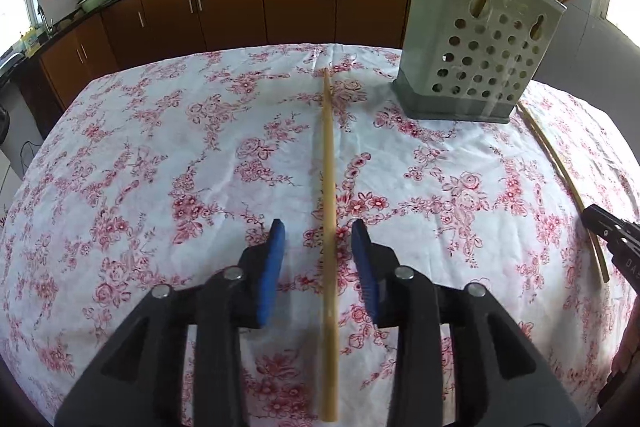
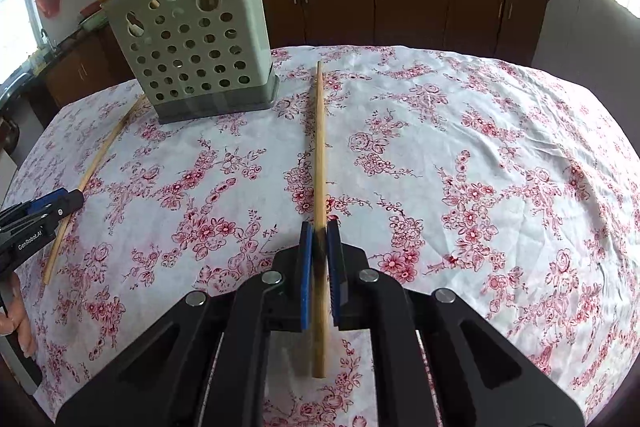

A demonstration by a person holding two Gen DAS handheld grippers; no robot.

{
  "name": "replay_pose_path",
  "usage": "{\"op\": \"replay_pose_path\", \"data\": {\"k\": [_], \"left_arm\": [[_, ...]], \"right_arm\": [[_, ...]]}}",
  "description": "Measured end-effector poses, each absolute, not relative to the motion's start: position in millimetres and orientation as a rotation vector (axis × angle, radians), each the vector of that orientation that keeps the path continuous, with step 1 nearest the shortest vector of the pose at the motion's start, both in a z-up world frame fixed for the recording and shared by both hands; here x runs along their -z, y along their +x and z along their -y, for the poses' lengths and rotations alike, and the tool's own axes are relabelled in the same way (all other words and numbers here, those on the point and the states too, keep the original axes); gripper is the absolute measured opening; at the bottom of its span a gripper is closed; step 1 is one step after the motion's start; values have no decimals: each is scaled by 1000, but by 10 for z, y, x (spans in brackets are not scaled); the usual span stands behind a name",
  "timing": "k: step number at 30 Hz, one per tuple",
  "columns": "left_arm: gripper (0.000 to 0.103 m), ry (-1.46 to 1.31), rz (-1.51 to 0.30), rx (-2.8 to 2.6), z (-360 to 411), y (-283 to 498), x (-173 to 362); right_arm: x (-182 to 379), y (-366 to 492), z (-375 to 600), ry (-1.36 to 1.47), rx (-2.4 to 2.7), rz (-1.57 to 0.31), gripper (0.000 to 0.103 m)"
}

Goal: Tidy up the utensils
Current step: 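Close the left gripper on the last chopstick while the right gripper holds its chopstick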

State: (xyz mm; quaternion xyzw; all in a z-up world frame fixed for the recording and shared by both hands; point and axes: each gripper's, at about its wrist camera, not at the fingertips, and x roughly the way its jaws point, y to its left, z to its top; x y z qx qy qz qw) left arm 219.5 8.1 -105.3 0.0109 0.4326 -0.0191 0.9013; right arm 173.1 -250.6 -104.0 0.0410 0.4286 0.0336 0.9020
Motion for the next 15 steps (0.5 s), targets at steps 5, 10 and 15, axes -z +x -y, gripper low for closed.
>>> {"op": "replay_pose_path", "data": {"k": [5,10,15], "left_arm": [[38,17,-895,49,-98,2195,1045],[43,26,-898,42,-81,2224,1078],[43,18,-898,45,-96,2219,1076]], "right_arm": [[1050,1726,2538,104,-77,-886,9],[1050,1725,2513,87,-69,-884,9],[1049,1718,2514,94,-72,-884,9]]}}
